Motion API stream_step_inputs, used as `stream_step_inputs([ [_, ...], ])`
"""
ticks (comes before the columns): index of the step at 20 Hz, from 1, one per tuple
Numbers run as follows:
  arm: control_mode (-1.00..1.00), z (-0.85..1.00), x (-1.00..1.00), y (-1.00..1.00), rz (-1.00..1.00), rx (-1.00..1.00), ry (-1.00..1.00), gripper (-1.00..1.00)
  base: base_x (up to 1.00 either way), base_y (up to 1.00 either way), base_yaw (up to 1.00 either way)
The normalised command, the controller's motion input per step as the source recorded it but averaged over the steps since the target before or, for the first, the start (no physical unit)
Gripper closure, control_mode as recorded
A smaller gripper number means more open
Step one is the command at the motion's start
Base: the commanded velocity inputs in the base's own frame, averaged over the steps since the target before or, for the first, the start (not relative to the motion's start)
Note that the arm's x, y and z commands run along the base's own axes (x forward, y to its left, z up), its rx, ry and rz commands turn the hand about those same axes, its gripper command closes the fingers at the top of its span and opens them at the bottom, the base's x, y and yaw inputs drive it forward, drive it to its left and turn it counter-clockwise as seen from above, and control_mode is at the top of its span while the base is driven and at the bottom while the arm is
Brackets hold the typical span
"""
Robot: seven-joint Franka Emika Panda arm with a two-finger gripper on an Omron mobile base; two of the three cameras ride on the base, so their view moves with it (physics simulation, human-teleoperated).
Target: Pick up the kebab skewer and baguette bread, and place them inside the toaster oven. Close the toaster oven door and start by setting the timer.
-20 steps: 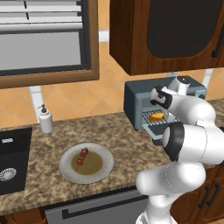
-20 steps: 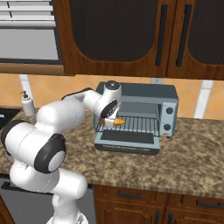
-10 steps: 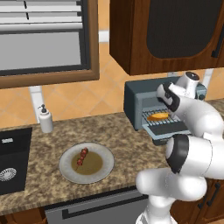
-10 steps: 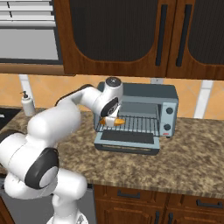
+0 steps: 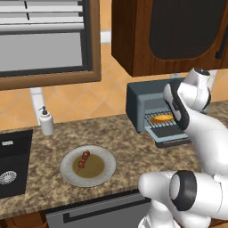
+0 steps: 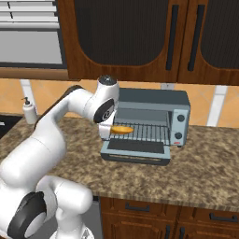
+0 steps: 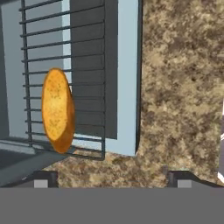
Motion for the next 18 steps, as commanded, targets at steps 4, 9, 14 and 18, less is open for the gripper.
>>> stream_step_inputs([
  [4, -1.0, 0.0, -0.48, 1.0, 0.25, -0.06, 0.14, -1.0, 0.0, 0.0, 0.0],
  [9, -1.0, -0.04, -0.38, 1.0, 0.37, -0.08, 0.1, -1.0, 0.0, 0.0, 0.0],
  [14, -1.0, -0.2, -0.12, 1.0, 0.47, -0.09, 0.11, -1.0, 0.0, 0.0, 0.0],
  [18, -1.0, -0.31, 0.0, 1.0, 0.44, -0.11, 0.05, -1.0, 0.0, 0.0, 0.0],
])
